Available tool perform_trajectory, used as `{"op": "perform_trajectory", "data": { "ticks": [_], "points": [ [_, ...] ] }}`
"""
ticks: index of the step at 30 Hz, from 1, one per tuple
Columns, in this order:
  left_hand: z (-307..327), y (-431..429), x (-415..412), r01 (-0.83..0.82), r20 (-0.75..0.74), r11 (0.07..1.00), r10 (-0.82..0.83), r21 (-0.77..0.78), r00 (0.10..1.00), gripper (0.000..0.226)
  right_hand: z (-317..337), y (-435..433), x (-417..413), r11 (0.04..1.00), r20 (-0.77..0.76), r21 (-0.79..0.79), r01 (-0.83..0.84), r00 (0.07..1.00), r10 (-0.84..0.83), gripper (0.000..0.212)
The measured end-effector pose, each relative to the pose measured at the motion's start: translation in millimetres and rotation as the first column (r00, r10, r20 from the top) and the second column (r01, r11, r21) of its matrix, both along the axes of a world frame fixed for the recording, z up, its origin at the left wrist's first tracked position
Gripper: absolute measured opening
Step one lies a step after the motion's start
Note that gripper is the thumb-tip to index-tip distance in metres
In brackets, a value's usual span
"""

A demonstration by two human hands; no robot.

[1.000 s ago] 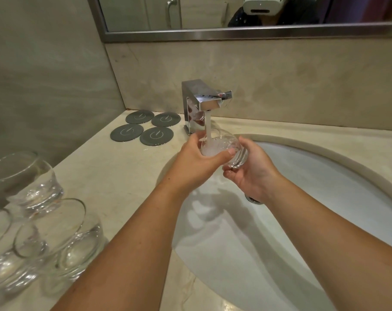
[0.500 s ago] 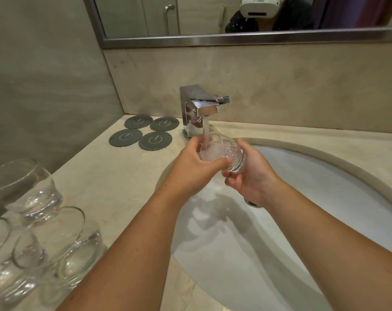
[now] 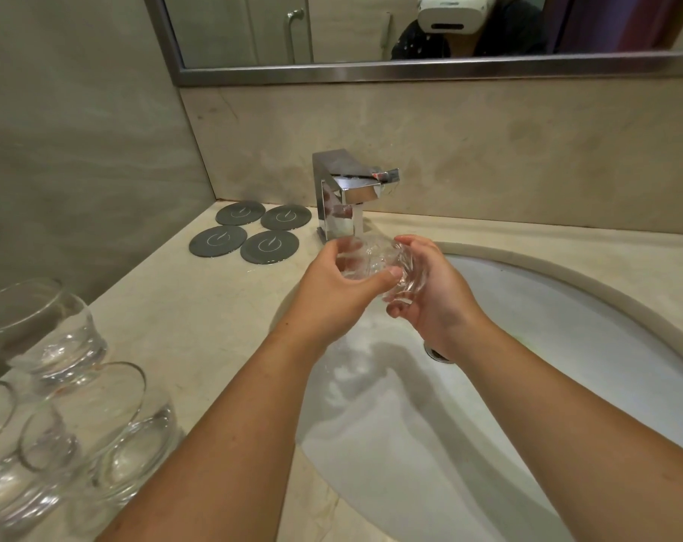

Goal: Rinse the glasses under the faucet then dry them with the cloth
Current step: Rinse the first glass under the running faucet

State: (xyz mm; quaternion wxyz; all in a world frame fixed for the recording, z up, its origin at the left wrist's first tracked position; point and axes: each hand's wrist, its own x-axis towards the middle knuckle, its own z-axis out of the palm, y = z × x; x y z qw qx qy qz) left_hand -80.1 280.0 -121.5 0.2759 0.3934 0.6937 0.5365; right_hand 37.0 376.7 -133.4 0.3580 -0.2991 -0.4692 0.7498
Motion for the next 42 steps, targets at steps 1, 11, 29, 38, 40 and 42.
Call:
{"op": "perform_trajectory", "data": {
  "ticks": [1,11,29,38,40,42],
  "points": [
    [1.2,-0.6,0.1,0.006,-0.015,1.000,-0.006,0.014,1.000,0.070,-0.2,0.6,0.4,1.000,0.019,0.000,-0.014,1.000,0.014,0.023],
    [-4.9,2.0,-2.6,0.079,0.012,0.996,-0.079,0.031,0.997,0.088,-7.0,4.0,-1.9,0.999,-0.005,-0.035,-0.012,1.000,0.012,0.027],
    [0.8,-0.5,-3.6,0.058,-0.025,0.998,-0.057,0.035,0.998,0.079,-7.1,6.7,-0.6,0.988,0.011,-0.151,-0.030,0.999,0.032,0.042],
    [-2.0,0.9,0.0,-0.048,0.059,0.998,0.050,-0.034,0.997,0.094,-7.1,6.6,-2.5,0.997,-0.018,-0.017,0.073,0.997,-0.073,0.019],
    [-1.5,0.6,-1.2,-0.037,0.038,0.999,0.037,-0.010,0.999,0.083,-7.1,7.8,-2.0,0.999,0.032,-0.005,0.043,0.999,-0.042,0.027],
    [-0.8,-0.6,-2.2,-0.001,-0.004,1.000,0.001,0.003,1.000,0.075,-7.5,9.1,-0.8,1.000,0.092,-0.019,-0.006,0.996,0.007,0.043]
  ]
}}
